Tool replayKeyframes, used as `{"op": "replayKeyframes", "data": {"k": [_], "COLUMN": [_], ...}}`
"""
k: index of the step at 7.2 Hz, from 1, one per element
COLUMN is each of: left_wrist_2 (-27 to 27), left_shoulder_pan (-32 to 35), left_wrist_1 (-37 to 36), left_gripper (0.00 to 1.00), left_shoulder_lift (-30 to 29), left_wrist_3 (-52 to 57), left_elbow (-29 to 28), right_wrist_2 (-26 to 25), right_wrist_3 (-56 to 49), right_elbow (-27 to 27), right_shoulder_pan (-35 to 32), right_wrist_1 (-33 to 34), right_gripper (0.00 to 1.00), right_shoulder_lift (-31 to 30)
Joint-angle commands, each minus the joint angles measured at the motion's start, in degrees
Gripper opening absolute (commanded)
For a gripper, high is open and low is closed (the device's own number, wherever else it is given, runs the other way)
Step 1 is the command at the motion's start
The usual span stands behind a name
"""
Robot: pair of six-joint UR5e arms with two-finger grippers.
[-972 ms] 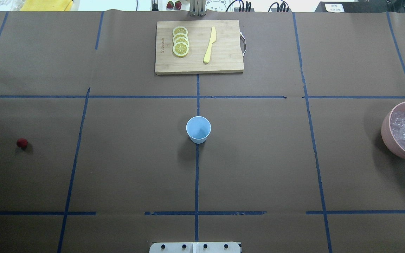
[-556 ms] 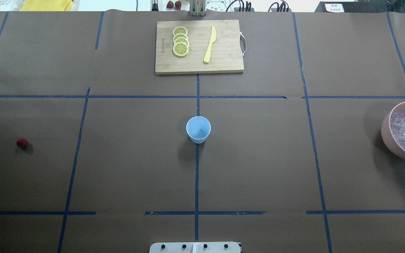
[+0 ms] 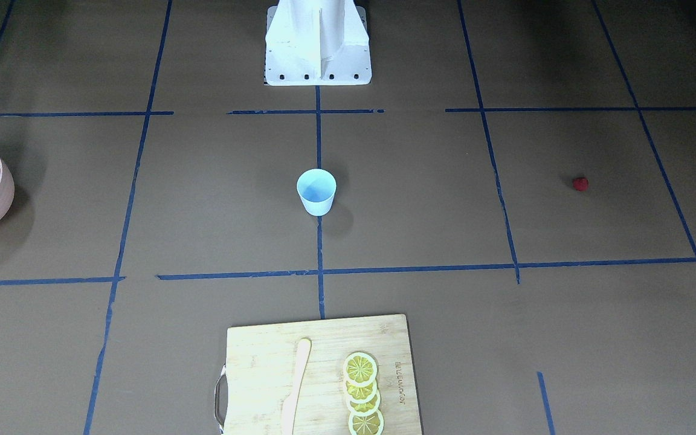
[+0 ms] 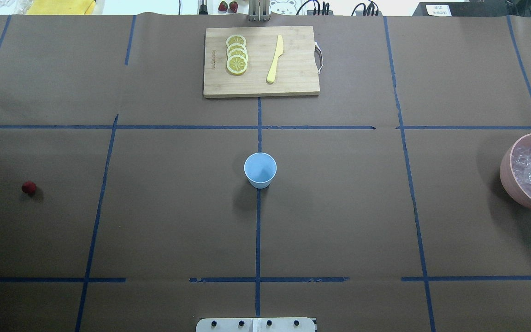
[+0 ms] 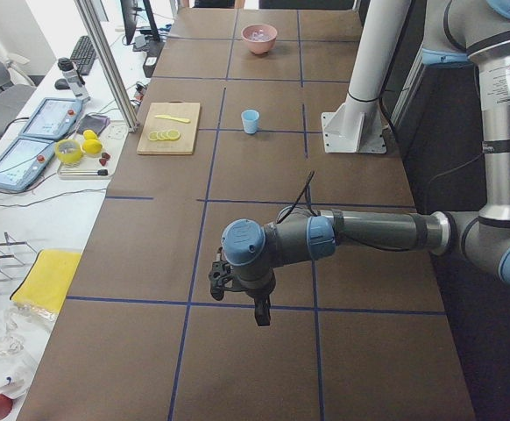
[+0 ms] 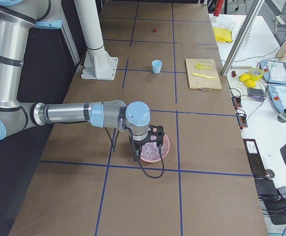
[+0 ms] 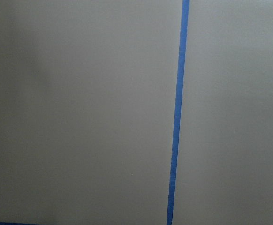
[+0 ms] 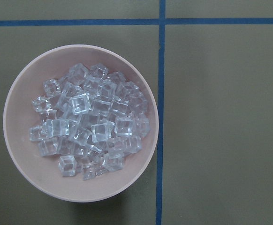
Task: Put ice and strawberries in cup
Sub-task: 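Lower the right gripper into the pink bowl of ice cubes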
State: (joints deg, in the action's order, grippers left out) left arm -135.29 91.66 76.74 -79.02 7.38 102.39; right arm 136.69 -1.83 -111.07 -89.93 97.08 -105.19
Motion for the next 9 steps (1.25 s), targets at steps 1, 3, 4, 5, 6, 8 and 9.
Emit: {"op": "replayKeyframes", "data": {"k": [1, 3, 4, 5, 6, 8, 9], "left_wrist_2": [0.03, 0.03, 0.11, 0.12, 0.03, 0.03, 0.03], "left_shoulder_pan": [-0.08, -0.08, -0.08, -0.08, -0.08, -0.08, -0.08], "left_wrist_1": [5.15, 5.35, 6.57, 6.84, 6.85, 6.85, 6.85], "left_gripper": [1.0, 1.0, 1.0, 1.0, 1.0, 1.0, 1.0], "left_shoulder_lift": [0.09, 0.0, 0.0, 0.0, 0.0, 0.0, 0.0], "left_wrist_3": [-0.17, -0.18, -0.26, -0.35, -0.35, -0.35, -0.35], "left_elbow": [-0.61, -0.61, -0.61, -0.61, -0.61, -0.7, -0.61], "right_wrist_2": [-0.81, -1.17, -2.65, -4.05, -4.59, -4.86, -4.86], "right_wrist_3": [0.59, 0.08, -0.1, -0.02, 0.07, 0.68, 0.69], "right_elbow": [-0.11, -0.02, 0.15, 1.98, 5.83, 8.33, 8.33], "right_shoulder_pan": [5.52, 8.36, 9.15, 11.33, 12.83, 16.0, 16.62], "right_wrist_1": [-2.5, -3.03, -3.82, -8.0, -14.83, -20.52, -20.61], "right_gripper": [1.0, 1.0, 1.0, 1.0, 0.99, 0.96, 0.92], "right_shoulder_lift": [0.24, 0.86, 0.86, 0.86, 0.86, 1.03, 1.04]}}
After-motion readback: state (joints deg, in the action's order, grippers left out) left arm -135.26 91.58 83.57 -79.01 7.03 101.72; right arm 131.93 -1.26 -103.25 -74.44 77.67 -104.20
